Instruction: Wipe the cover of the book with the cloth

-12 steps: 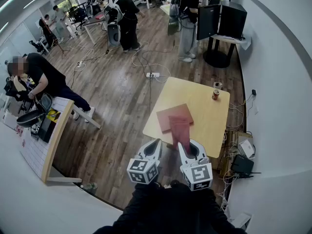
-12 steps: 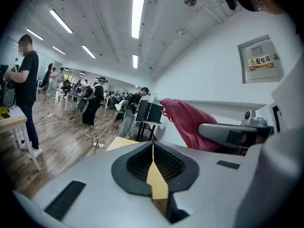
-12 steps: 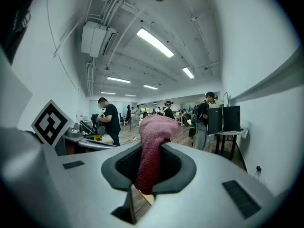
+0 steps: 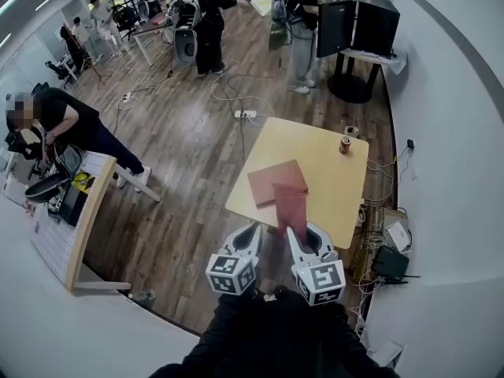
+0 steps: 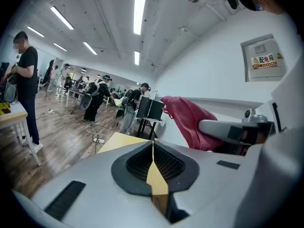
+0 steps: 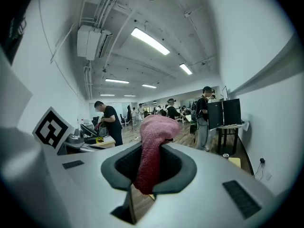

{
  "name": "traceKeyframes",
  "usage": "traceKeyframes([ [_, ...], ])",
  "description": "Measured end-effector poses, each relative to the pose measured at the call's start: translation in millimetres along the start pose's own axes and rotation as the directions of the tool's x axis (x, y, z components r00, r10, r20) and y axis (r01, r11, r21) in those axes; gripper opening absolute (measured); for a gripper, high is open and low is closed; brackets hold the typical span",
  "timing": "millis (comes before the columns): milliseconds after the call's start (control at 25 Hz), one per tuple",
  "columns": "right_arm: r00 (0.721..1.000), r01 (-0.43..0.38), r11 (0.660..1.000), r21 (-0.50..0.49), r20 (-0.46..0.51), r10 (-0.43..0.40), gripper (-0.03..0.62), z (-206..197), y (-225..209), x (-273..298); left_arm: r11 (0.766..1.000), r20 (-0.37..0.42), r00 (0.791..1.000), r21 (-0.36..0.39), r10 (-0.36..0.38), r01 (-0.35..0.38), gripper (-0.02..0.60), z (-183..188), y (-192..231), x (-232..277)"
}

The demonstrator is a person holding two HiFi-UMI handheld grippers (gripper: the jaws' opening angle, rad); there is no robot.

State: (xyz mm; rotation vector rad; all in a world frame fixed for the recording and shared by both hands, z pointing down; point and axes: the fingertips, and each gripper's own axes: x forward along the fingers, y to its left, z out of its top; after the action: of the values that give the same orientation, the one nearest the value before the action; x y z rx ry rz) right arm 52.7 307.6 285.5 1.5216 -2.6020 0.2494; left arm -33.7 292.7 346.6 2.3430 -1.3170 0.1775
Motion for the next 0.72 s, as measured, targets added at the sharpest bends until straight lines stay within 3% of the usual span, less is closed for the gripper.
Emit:
traceKeyframes([
  [480,0.993,-0.048,0.998,0.04,-0.103,0.052,0.081,-33.9,-2.5,43.6,0.996,-0.072,0.995,-0.053,0.071,-0.075,0.038,-27.2,50.0,19.3],
  [720,0.989,-0.044,0.999,0.028,-0.141,0.048,0.081,-38.5,-19.4,82.3,0.995,-0.129,0.991,-0.086,0.046,-0.057,0.038,-38.1,84.7,68.7],
])
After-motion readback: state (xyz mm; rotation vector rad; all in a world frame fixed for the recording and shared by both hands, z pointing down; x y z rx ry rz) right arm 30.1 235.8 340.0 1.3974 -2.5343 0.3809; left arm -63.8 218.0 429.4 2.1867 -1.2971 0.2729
